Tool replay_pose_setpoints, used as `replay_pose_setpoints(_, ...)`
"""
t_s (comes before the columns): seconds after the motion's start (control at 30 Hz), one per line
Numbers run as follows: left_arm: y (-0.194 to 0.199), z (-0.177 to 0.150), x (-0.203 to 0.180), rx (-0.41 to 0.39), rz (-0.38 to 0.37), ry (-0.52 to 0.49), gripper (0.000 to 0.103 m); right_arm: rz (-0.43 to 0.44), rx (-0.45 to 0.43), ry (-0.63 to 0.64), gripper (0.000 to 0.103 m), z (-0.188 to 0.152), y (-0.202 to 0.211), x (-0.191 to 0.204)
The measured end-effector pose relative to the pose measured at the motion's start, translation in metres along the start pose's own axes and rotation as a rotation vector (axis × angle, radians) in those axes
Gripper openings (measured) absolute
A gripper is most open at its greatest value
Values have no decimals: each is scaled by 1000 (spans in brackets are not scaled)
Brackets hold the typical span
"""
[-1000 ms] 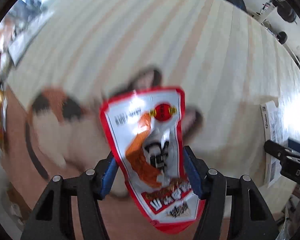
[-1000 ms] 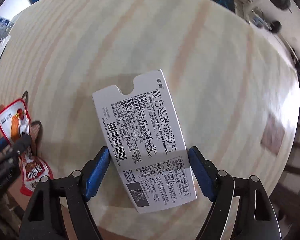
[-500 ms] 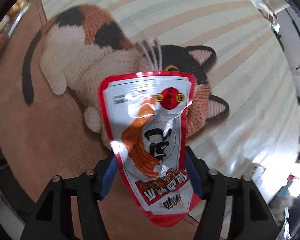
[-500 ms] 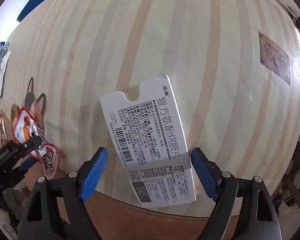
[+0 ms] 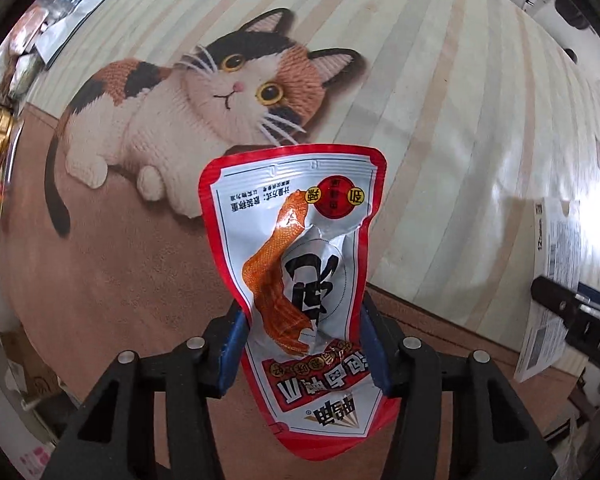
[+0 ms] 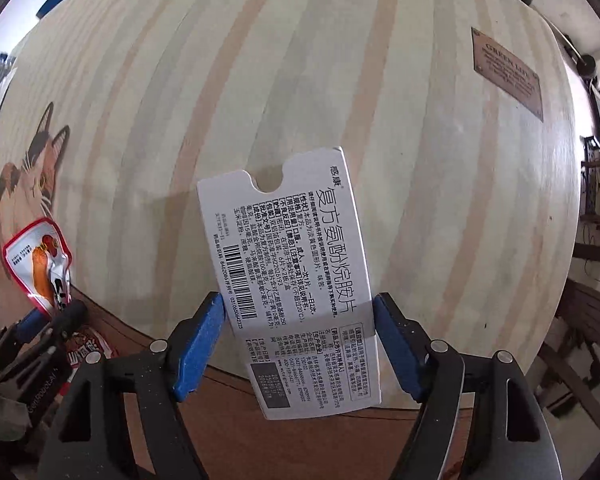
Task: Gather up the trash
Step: 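Lift the snack pouch and white box up from the table with both tools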
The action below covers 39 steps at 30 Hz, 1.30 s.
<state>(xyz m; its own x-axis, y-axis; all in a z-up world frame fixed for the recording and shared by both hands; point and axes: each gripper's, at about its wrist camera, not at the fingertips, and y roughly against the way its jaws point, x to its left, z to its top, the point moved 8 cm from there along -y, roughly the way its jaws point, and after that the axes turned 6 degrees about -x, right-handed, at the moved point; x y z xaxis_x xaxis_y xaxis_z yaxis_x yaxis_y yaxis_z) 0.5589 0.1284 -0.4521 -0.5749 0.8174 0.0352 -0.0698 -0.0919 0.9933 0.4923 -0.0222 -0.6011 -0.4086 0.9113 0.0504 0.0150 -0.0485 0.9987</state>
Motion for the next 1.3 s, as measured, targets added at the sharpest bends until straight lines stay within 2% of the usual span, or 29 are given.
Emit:
replay_pose_setpoints(0.07, -2, 0, 2, 12, -17, 21, 52, -19, 12, 29, 79, 17, -12, 20)
replay_pose_setpoints(0.2, -3, -6, 27, 14, -33, 30, 52, -52, -11, 59, 81, 10, -16, 39)
replay_pose_setpoints(0.23, -3, -5, 26, 11, -37, 36, 51, -51, -16, 60, 81, 26, -20, 37)
replay_pose_setpoints(0.3, 1, -8, 29, 8, -41, 39, 49, -52, -26, 66, 81, 21, -24, 39)
replay_pose_setpoints(0.4, 2, -35, 62, -6, -42, 35, 46, -55, -33, 82, 79, 15, -23, 42)
replay_pose_setpoints(0.43, 3, -37, 62, -5, -52, 36, 46, -55, -34, 86, 76, 8, -22, 50)
replay_pose_setpoints(0.53, 12, -50, 67, -23, -55, 30, 46, -25, -33, 95, 75, 5, -17, 41)
replay_pose_setpoints(0.8, 54, -57, 74, -120, -65, 16, 46, 39, -101, 89, 75, -18, 28, 46)
replay_pose_setpoints(1.03, 105, -77, 108, -218, -99, 74, 46, 118, -171, 129, 75, -46, 87, 67)
replay_pose_setpoints(1.17, 137, -101, 135, -273, -108, 112, 46, 175, -199, 164, 75, -58, 119, 78)
replay_pose_setpoints(1.3, 165, -142, 172, -320, -110, 159, 46, 242, -216, 196, 75, -91, 144, 111)
